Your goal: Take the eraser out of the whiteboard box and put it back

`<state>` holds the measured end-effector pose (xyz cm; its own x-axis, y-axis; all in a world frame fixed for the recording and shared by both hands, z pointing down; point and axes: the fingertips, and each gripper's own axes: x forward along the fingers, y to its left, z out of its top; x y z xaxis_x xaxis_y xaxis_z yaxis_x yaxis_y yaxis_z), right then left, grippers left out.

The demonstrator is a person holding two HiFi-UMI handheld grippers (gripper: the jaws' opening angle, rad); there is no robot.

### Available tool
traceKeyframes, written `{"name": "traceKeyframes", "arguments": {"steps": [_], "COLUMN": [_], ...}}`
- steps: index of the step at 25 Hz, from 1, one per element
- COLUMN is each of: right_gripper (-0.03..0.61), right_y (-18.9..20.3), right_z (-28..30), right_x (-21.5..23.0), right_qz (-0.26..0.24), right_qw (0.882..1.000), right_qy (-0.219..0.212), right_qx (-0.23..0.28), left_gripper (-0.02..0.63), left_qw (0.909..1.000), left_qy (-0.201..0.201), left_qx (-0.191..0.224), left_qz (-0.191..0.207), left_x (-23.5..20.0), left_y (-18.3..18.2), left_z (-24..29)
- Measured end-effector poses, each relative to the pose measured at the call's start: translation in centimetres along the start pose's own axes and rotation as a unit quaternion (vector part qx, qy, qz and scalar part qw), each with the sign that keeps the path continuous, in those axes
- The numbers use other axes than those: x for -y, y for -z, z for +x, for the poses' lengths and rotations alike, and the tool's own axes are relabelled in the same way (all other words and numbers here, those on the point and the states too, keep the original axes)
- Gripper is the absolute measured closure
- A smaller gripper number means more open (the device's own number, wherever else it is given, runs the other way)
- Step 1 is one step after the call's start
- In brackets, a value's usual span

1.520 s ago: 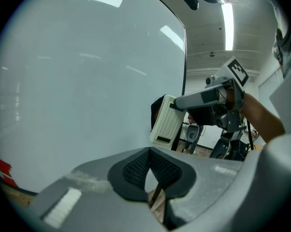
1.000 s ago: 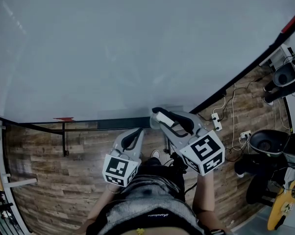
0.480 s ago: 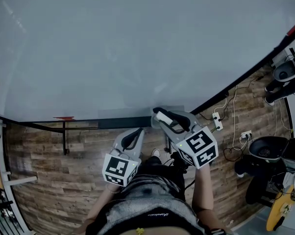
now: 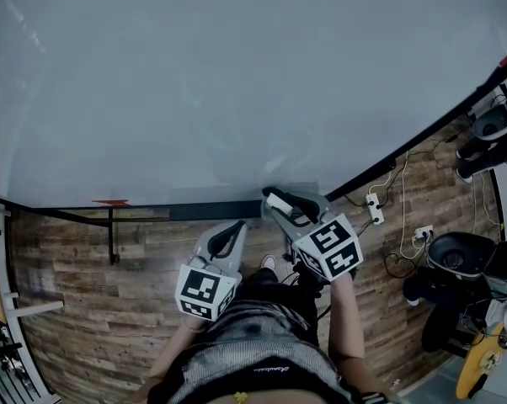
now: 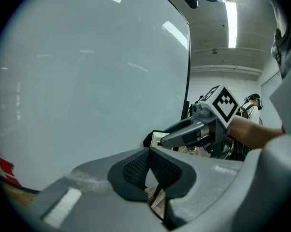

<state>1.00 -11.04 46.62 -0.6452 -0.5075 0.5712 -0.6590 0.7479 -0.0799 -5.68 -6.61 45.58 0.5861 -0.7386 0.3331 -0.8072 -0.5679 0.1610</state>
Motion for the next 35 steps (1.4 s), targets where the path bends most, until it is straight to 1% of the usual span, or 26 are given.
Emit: {"name": "traceKeyframes", "arguments": {"steps": [10, 17, 25, 29, 35], "right_gripper": [0.420, 0.420, 0.419, 0.419, 0.417], "right_y": [2.9, 4.0, 5.1, 5.1, 5.3], "right_z": [1.9, 3.2, 3.9, 4.1, 4.2], "right_x": [0.8, 0.9, 1.2, 1.3, 1.1], "right_qz": [0.023, 0.023, 0.018, 0.025, 0.016], "right_qw": [0.999, 0.999, 0.999, 0.999, 0.999], "right_qy": [-0.003, 0.002, 0.006, 0.009, 0.011], "right_qx": [-0.024, -0.027, -0.032, -0.028, -0.033], "left_gripper": [0.612, 0.612, 0.612, 0.612, 0.612], "left_qw": [1.0000, 1.0000, 1.0000, 1.0000, 1.0000], "left_qy": [-0.003, -0.004, -0.002, -0.001, 0.001], "left_qx": [-0.004, -0.005, -0.007, -0.008, -0.007], "left_qz": [-0.002, -0.003, 0.000, -0.002, -0.002], "left_x": [-0.4, -1.0, -0.7, -0.8, -0.7], "left_y": [0.1, 0.3, 0.2, 0.3, 0.4], "left_z": [0.2, 0.1, 0.3, 0.4, 0.5]}}
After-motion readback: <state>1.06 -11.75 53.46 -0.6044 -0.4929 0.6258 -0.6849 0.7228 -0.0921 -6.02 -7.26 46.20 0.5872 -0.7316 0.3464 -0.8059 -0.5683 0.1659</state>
